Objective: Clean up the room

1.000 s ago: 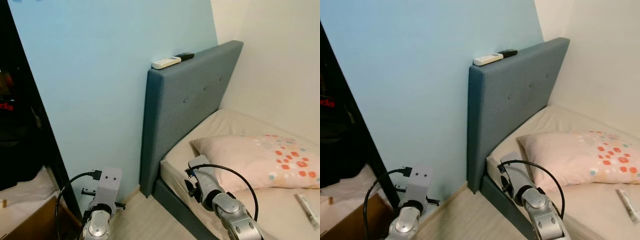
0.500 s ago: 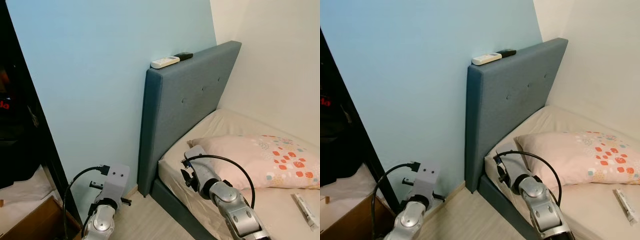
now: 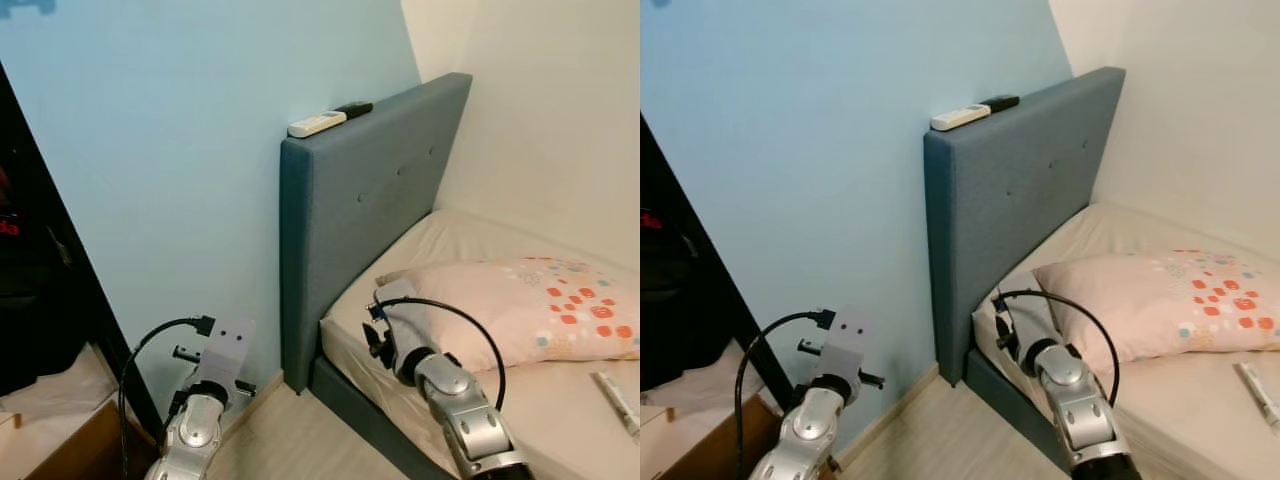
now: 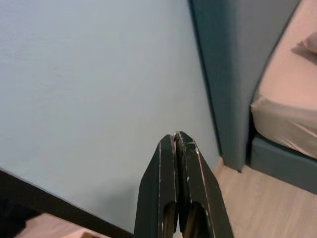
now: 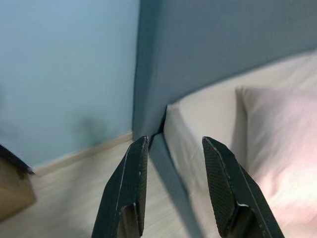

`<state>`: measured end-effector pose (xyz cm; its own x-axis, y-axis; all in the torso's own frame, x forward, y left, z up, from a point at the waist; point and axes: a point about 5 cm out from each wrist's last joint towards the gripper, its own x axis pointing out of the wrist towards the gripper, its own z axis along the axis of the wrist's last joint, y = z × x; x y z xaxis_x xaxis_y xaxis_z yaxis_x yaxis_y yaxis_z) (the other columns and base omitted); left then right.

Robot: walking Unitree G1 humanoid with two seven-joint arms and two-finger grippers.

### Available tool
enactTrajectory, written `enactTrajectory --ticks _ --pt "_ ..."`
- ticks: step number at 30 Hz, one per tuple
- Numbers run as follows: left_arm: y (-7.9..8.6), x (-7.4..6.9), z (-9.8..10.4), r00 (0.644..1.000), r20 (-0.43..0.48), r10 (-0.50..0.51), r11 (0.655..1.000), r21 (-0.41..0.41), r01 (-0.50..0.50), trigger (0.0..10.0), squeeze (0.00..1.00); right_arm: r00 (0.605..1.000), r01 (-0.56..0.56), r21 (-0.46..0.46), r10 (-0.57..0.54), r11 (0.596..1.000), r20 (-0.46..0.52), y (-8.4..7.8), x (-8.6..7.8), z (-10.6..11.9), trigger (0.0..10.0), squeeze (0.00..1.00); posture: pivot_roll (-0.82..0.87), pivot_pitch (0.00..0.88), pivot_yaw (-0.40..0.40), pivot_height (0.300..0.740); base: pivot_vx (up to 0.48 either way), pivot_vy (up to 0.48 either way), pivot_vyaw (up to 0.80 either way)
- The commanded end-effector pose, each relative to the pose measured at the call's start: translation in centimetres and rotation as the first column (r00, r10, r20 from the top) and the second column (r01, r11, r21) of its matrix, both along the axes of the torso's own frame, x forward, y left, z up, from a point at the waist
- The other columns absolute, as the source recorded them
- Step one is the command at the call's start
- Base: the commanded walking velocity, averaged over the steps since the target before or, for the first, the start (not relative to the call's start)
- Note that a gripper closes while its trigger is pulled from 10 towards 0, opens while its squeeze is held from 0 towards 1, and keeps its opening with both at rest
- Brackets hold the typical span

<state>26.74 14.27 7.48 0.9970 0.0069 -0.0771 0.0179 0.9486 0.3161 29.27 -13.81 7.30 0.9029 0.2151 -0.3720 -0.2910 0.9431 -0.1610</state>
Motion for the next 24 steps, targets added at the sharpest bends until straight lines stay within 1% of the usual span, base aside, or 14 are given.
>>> enactTrajectory --ticks 1,2,3,4,5,7,8,11,12,15,16,17,21,24 --pt "0.9 -0.3 0.0 1.0 -0.008 0.023 1.0 -0.02 -0.023 10.0 0.0 0.998 0.054 0.025 -0.053 0.998 -0.034 -0.2 -0.6 -1.0 10.0 0.0 -0.09 0.0 -0.016 0.74 0.0 0.0 0.0" --pt "0.9 -0.3 0.0 1.0 -0.008 0.023 1.0 -0.02 -0.023 10.0 0.0 0.998 0.054 0.025 -0.053 0.998 -0.034 -0.2 -0.6 -1.0 10.0 0.0 -0.09 0.0 -0.016 0.74 0.0 0.0 0.0" --pt "1.2 -0.3 -0.3 0.998 -0.012 0.055 0.996 -0.075 -0.056 10.0 0.0 0.997 0.068 0.028 -0.067 0.997 -0.047 -0.1 -0.8 -1.4 10.0 0.0 -0.1 0.0 -0.011 0.74 0.0 0.0 0.0" --pt "1.6 -0.4 -1.2 0.995 -0.04 0.093 0.987 -0.126 -0.098 10.0 0.0 0.995 0.076 0.028 -0.074 0.997 -0.063 -0.1 -1.1 -1.7 10.0 0.0 -0.13 0.0 -0.013 0.74 0.0 0.0 0.0" --pt "1.7 -0.5 -2.3 0.992 -0.068 0.109 0.984 -0.132 -0.117 10.0 0.0 0.994 0.072 0.011 -0.071 0.997 -0.08 -0.1 -1.3 -2.1 10.0 0.0 -0.13 0.0 -0.007 0.74 0.0 0.0 0.0" --pt "1.7 -0.5 -2.3 0.992 -0.068 0.109 0.984 -0.132 -0.117 10.0 0.0 0.994 0.072 0.011 -0.071 0.997 -0.08 -0.1 -1.3 -2.1 10.0 0.0 -0.13 0.0 -0.007 0.74 0.0 0.0 0.0" --pt "1.7 -0.6 -2.9 0.989 -0.088 0.117 0.983 -0.131 -0.128 10.0 0.0 0.993 0.07 -0.001 -0.07 0.998 -0.092 -0.1 -1.5 -2.4 10.0 0.0 -0.14 0.0 -0.008 0.74 0.0 0.0 0.0" --pt "1.7 -0.5 -3.1 0.988 -0.097 0.123 0.983 -0.124 -0.135 10.0 0.0 0.993 0.071 -0.005 -0.071 0.997 -0.098 -0.2 -1.5 -2.5 10.0 0.0 -0.13 0.0 -0.008 0.74 0.0 0.0 0.0" --pt "1.5 -0.5 -2.9 0.989 -0.095 0.113 0.988 -0.099 -0.123 10.0 0.0 0.993 0.071 -0.007 -0.071 0.997 -0.095 -0.2 -1.4 -2.6 10.0 0.0 -0.12 0.0 -0.011 0.74 0.0 0.0 0.0" --pt "1.1 -0.3 -2.4 0.992 -0.085 0.098 0.993 -0.06 -0.103 10.0 0.0 0.994 0.069 -0.006 -0.07 0.998 -0.086 -0.2 -1.3 -2.6 10.0 0.0 -0.11 0.0 -0.013 0.74 0.0 0.0 0.0" --pt "1.1 -0.3 -2.4 0.992 -0.085 0.098 0.993 -0.06 -0.103 10.0 0.0 0.994 0.069 -0.006 -0.07 0.998 -0.086 -0.2 -1.3 -2.6 10.0 0.0 -0.11 0.0 -0.013 0.74 0.0 0.0 0.0" --pt "0.6 -0.1 -1.8 0.995 -0.068 0.071 0.996 -0.041 -0.074 10.0 0.0 0.995 0.068 -0.001 -0.068 0.998 -0.072 0.0 -0.9 -2.5 10.0 0.0 -0.1 0.0 -0.012 0.74 0.0 0.0 0.0" --pt "0.2 0.0 -1.6 0.996 -0.068 0.05 0.997 -0.048 -0.053 10.0 0.0 0.995 0.072 0.004 -0.071 0.997 -0.067 0.2 -0.8 -2.5 10.0 0.0 -0.1 0.0 -0.014 0.74 0.0 0.0 0.0" --pt "0.0 0.0 -1.9 0.995 -0.09 0.037 0.997 -0.063 -0.043 10.0 0.0 0.995 0.076 -0.017 -0.077 0.997 -0.069 0.1 -0.9 -2.7 10.0 0.0 -0.1 0.0 -0.016 0.74 0.0 0.0 0.0"
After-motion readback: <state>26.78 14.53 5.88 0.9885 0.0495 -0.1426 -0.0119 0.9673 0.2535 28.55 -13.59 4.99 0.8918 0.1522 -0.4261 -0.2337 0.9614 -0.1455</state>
